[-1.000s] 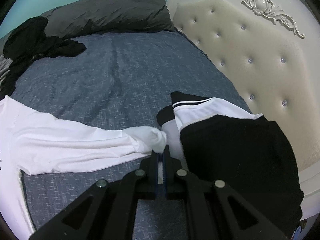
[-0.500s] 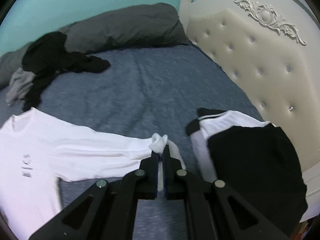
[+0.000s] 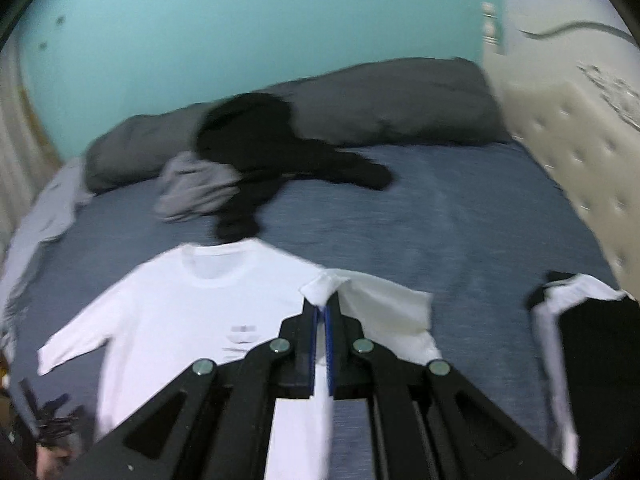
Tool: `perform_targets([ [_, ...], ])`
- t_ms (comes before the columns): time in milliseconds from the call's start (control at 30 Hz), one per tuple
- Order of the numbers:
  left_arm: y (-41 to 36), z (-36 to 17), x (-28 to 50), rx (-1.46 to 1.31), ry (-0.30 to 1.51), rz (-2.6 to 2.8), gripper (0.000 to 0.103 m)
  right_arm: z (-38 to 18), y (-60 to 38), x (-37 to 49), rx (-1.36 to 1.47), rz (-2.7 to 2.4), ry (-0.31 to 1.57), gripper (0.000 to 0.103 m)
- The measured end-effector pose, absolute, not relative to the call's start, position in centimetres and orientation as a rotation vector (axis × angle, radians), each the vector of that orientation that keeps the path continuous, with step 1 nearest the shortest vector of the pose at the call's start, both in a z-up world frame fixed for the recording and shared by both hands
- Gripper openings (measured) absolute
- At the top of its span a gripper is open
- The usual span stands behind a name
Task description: Fold clothes
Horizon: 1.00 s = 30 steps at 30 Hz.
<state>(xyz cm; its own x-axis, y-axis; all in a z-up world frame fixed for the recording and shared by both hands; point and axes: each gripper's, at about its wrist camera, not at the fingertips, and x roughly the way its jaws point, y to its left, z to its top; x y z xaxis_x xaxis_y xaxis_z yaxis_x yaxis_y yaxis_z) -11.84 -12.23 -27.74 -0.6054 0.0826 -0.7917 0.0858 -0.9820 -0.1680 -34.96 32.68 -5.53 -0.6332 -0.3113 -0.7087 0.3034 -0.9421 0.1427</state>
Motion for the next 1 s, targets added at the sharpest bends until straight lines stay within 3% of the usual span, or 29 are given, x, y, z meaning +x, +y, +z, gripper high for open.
perform_targets([
  [300,-13.5,-26.2,-9.1,1.348,0.35,-2.816,0.102,-6.2,16.6,-28.5,1.095,-2.201,0.131,0.003],
  [567,-14.0,-26.3,-8.2,1.347,0.387,-2.83,0.102,-15.0,6.9,-25.7,1.221,-1.964,0.283,0.003],
  [1000,-12.4,-27.6,-9.1,1.372,0.382,-2.892,0.1,-26.3,2.3,-22.2,1.35,-1.831,0.239,0.007],
])
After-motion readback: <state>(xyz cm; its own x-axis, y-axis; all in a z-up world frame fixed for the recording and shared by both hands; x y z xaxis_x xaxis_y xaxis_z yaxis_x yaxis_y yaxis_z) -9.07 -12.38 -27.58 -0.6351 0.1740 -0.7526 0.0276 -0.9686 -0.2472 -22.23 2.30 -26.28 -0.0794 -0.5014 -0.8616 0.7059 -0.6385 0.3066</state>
